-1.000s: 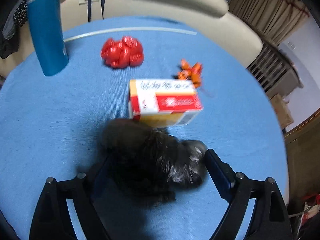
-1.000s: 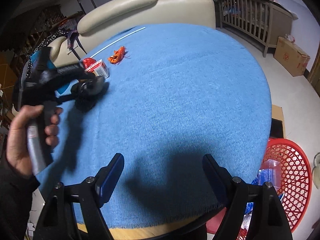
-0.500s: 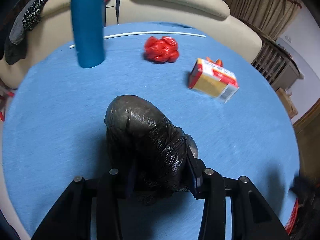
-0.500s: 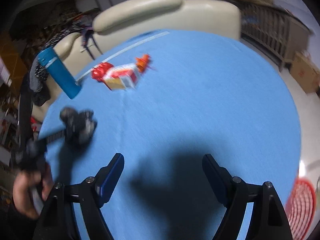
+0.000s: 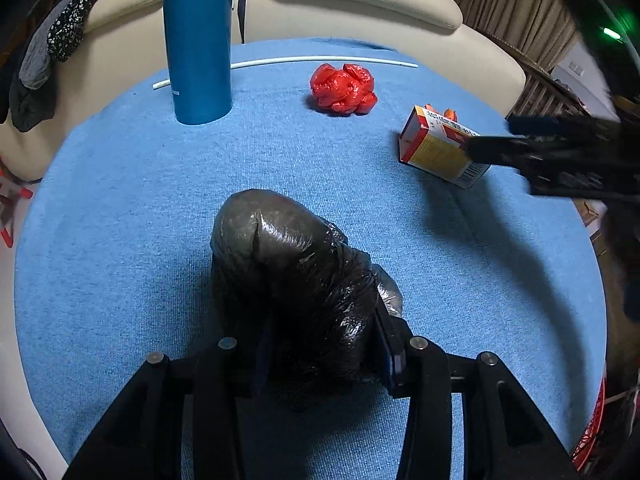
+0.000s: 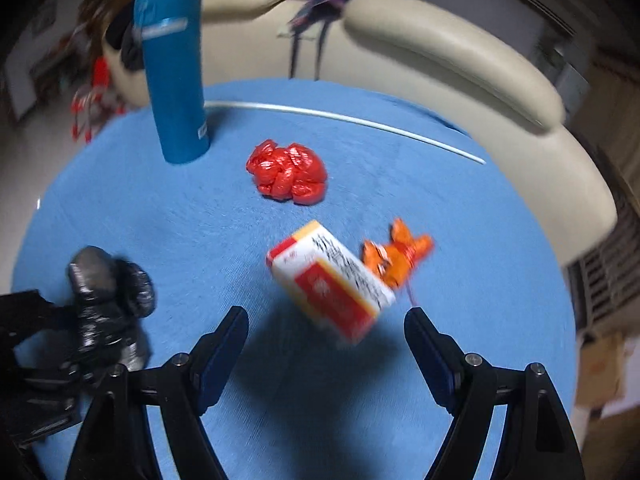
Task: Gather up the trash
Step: 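Grasp the red-and-white medicine box with the right tool while the left tool holds the bag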
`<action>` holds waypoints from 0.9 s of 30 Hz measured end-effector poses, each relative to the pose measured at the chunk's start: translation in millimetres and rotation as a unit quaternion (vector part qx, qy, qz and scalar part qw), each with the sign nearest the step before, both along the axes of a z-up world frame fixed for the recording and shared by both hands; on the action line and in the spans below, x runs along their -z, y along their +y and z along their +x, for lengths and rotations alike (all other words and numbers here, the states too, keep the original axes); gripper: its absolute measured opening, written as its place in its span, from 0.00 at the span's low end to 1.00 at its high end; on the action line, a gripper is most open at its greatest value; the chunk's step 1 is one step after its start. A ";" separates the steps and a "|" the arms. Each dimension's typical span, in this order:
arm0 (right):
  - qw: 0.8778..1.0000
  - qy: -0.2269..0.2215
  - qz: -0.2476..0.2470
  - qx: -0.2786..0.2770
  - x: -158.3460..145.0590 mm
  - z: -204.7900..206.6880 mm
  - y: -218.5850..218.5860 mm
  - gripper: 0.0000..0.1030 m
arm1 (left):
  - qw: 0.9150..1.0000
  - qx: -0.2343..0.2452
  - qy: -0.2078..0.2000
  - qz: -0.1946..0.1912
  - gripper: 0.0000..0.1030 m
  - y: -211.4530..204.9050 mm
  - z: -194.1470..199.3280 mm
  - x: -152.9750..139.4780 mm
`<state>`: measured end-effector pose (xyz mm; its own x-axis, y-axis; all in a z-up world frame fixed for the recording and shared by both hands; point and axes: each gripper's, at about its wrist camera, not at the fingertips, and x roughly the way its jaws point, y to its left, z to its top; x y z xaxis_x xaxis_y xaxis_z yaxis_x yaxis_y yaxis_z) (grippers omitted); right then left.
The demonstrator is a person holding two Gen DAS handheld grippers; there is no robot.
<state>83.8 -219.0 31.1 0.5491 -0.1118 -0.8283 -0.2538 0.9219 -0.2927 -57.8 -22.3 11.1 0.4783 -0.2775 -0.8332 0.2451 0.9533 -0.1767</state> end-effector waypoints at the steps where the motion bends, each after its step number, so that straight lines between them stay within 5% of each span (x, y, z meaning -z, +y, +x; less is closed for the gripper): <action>1: 1.000 0.006 -0.008 -0.005 5.2 7.9 3.2 0.80 | 1.000 0.001 0.001 -0.001 0.44 -0.1 0.3 0.2; 8: 0.997 0.058 -0.051 -0.010 42.4 47.9 -1.6 0.80 | 1.000 0.007 0.001 -0.005 0.44 -1.2 3.9 -0.2; 13: 0.996 0.066 0.047 0.037 30.7 43.7 -23.6 0.60 | 1.000 0.007 -0.001 -0.005 0.44 -2.1 3.3 -1.7; 20: 0.984 0.054 0.133 0.107 23.2 0.4 -53.7 0.57 | 1.000 0.000 0.006 -0.003 0.43 -3.2 3.9 -3.7; 27: 0.975 0.023 0.165 0.147 18.0 -70.2 -58.6 0.57 | 1.000 -0.010 0.002 0.017 0.43 -4.9 -12.5 -11.8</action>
<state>13.5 -277.6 13.1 0.4954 0.0177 -0.8685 0.0294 0.9989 0.0371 -70.4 -27.2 22.9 0.4797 -0.2395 -0.8441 0.2245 0.9635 -0.1457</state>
